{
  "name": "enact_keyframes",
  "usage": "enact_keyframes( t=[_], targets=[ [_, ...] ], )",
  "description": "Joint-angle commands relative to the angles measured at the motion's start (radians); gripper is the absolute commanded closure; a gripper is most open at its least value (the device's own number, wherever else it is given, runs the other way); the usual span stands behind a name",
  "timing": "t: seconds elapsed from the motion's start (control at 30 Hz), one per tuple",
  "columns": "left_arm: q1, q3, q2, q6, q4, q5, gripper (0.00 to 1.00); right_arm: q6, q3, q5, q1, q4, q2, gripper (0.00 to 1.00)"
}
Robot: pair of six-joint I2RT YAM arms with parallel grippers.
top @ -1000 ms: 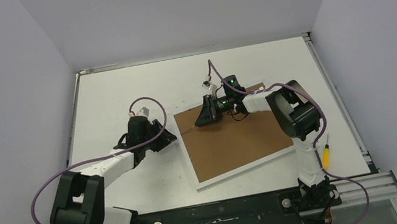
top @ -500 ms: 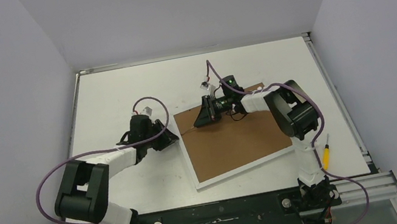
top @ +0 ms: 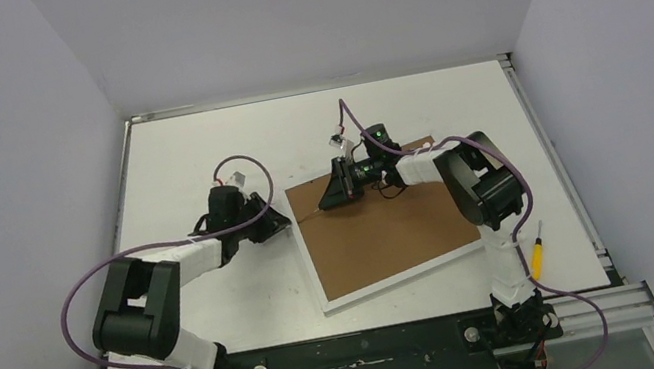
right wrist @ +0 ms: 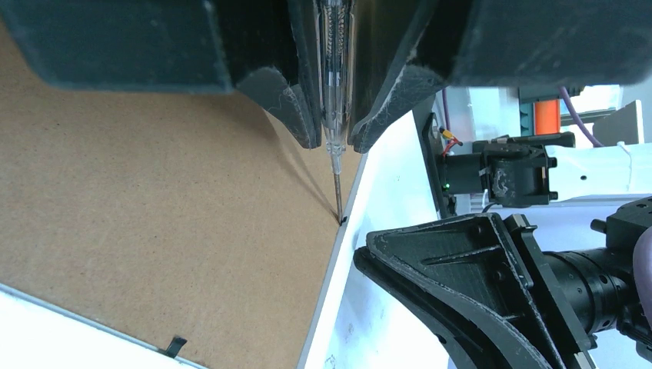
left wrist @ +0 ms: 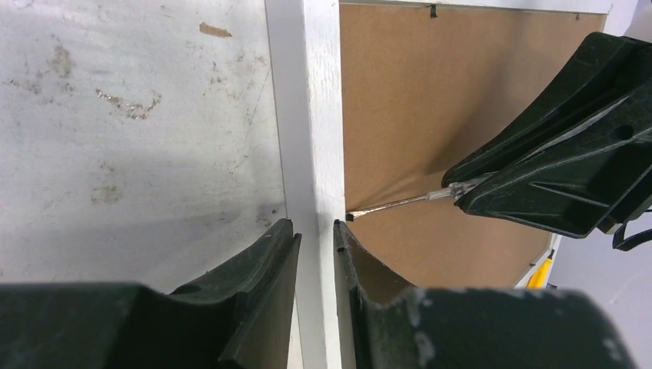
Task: Take the photo out of the frame
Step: Release the photo frame item from the photo frame.
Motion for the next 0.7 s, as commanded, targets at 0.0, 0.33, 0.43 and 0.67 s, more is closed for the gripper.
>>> enact_keyframes(
  t=[0.0,0.33,0.43,0.67],
  targets=[
    [0.009,0.030,0.032,0.010,0.103,0.066,0.78,-0.032,0.029,0.027,0.011,0.001,0.015,0.95],
    [0.010,0.032,0.096,-0.011,0.171,0.138,0.89,-0.054,0.064,0.054,0.024,-0.060,0.006,0.95],
    [0.010,0.028,0.108,-0.021,0.187,0.152,0.93,-0.073,0.088,0.068,0.036,-0.108,-0.006,0.95],
    [0.010,0.006,0.117,-0.048,0.219,0.173,0.94,-0.135,0.184,0.151,0.086,-0.273,-0.026,0.95]
  ],
)
